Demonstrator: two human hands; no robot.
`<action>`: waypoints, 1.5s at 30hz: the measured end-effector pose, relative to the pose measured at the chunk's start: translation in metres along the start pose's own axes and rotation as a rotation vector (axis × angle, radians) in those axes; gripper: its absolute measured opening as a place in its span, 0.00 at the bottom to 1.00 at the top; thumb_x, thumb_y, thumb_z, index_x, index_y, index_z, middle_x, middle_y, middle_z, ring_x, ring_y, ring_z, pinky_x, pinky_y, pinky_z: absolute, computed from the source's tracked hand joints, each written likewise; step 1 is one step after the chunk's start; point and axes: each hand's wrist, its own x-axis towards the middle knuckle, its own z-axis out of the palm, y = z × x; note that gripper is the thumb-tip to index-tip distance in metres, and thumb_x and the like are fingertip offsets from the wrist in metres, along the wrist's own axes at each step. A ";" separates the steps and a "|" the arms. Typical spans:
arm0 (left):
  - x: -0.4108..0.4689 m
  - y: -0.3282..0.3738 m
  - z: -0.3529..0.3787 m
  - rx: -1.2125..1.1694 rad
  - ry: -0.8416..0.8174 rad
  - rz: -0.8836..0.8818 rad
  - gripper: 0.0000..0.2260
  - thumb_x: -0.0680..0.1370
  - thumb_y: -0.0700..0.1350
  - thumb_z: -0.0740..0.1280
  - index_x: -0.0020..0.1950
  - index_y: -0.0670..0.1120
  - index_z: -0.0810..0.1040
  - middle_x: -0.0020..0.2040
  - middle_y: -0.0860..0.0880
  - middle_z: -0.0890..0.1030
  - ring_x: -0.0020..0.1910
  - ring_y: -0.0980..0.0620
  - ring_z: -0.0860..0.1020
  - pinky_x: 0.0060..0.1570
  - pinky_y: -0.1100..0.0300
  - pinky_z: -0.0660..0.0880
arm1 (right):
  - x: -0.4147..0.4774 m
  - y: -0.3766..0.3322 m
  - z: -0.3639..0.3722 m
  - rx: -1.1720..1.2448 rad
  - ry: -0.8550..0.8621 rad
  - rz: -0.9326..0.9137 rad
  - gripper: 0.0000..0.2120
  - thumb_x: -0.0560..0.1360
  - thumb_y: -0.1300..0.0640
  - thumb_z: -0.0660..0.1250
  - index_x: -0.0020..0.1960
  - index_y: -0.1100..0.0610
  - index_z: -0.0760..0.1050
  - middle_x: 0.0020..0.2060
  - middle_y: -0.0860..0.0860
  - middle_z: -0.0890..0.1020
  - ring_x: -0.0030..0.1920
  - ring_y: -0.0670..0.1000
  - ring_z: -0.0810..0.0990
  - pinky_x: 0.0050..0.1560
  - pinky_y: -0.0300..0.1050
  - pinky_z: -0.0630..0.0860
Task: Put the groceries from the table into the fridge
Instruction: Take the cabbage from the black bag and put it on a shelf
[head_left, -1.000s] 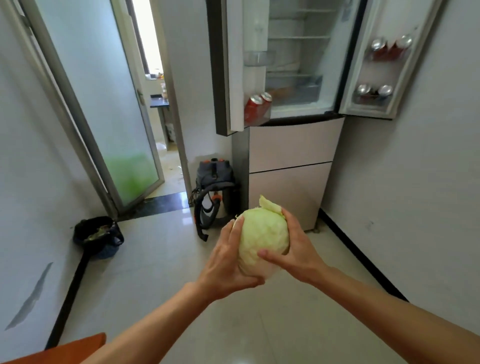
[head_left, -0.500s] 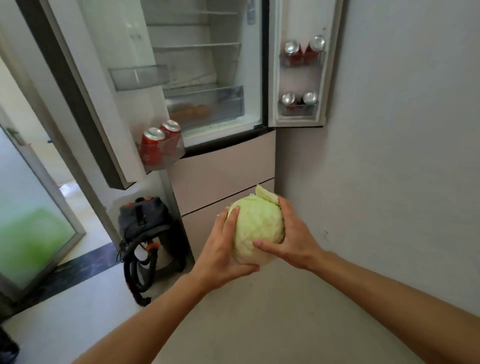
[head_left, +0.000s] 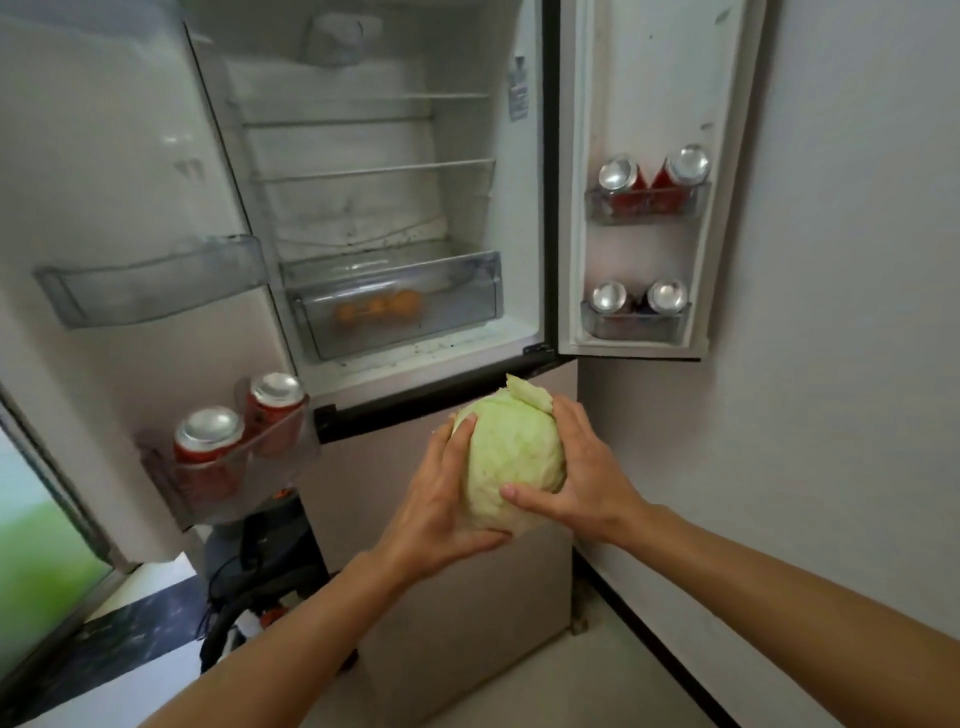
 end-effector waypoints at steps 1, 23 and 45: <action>0.017 -0.014 0.002 0.004 0.009 0.005 0.55 0.62 0.60 0.78 0.78 0.47 0.47 0.76 0.46 0.53 0.76 0.49 0.55 0.69 0.45 0.66 | 0.018 0.011 0.001 0.002 0.004 -0.006 0.51 0.61 0.30 0.71 0.75 0.47 0.53 0.67 0.42 0.62 0.64 0.43 0.67 0.63 0.44 0.70; 0.425 -0.259 -0.062 0.268 0.172 -0.074 0.58 0.57 0.52 0.82 0.78 0.52 0.50 0.76 0.44 0.55 0.75 0.44 0.57 0.71 0.46 0.62 | 0.476 0.166 0.026 0.024 0.349 -0.104 0.48 0.60 0.35 0.75 0.71 0.52 0.58 0.66 0.49 0.66 0.64 0.52 0.71 0.62 0.52 0.73; 0.590 -0.461 -0.099 0.141 0.205 -0.364 0.40 0.57 0.48 0.83 0.67 0.44 0.74 0.62 0.46 0.77 0.59 0.49 0.76 0.60 0.62 0.71 | 0.741 0.238 0.117 0.174 0.331 0.242 0.42 0.52 0.28 0.69 0.59 0.52 0.77 0.54 0.51 0.83 0.54 0.55 0.81 0.53 0.49 0.79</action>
